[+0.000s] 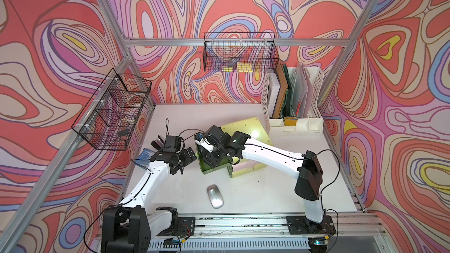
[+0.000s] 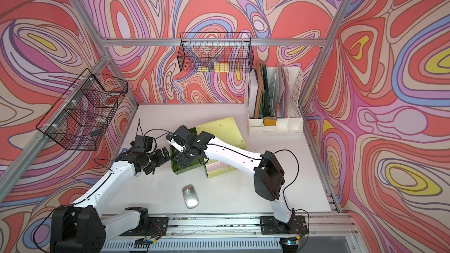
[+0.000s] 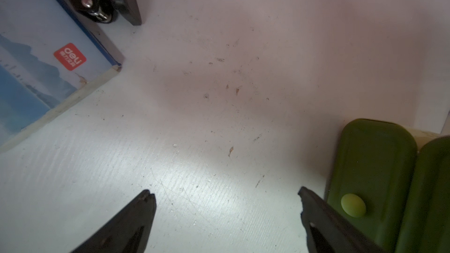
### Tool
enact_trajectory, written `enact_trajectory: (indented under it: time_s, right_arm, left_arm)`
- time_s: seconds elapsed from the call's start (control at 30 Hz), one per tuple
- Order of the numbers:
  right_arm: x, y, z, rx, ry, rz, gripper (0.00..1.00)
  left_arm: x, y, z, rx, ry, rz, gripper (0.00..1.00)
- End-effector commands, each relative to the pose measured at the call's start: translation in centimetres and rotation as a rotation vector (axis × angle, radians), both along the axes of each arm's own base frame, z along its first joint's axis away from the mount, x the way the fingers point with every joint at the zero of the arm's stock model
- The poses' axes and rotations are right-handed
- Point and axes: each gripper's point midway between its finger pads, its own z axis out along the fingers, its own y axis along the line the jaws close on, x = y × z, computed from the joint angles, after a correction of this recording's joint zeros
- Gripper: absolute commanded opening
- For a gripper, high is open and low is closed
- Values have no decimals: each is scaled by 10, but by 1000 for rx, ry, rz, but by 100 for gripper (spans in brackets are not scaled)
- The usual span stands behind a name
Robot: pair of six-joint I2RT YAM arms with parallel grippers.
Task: Take the mice out of the drawer
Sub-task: Pick up the mouse from the drawer.
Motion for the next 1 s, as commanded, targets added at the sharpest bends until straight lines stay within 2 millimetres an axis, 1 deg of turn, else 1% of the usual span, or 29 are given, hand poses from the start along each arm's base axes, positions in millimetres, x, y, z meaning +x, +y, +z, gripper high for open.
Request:
enact_trajectory:
  time_s: [0.0,0.23,0.37,0.5,0.63,0.73,0.87,0.97]
  right_arm:
    - [6,3,22,49,-65,-10,80]
    - [26,-6,31,42,-165,-94,75]
    - [27,-9,38,54,-191,-107,75]
    - [35,-15,44,66,-237,-145,74]
    - [40,-21,40,30,-244,-178,74]
    - [34,-22,39,13,-213,-158,75]
    - [16,-16,45,77,-159,-83,76]
    - [19,-15,43,95,-174,-83,76]
  left_arm:
    - [0,-4,0,-10,-2,-14,97]
    - [1,-4,0,-9,1,-18,97]
    - [1,-5,-1,-10,0,-20,97]
    - [0,-5,-2,-14,0,-20,97]
    - [-1,-5,-1,-11,-2,-17,97]
    - [-2,-4,0,-7,-3,-17,97]
    - [-1,-6,-1,-12,-4,-16,97]
    - [0,-8,-2,-14,-2,-19,97]
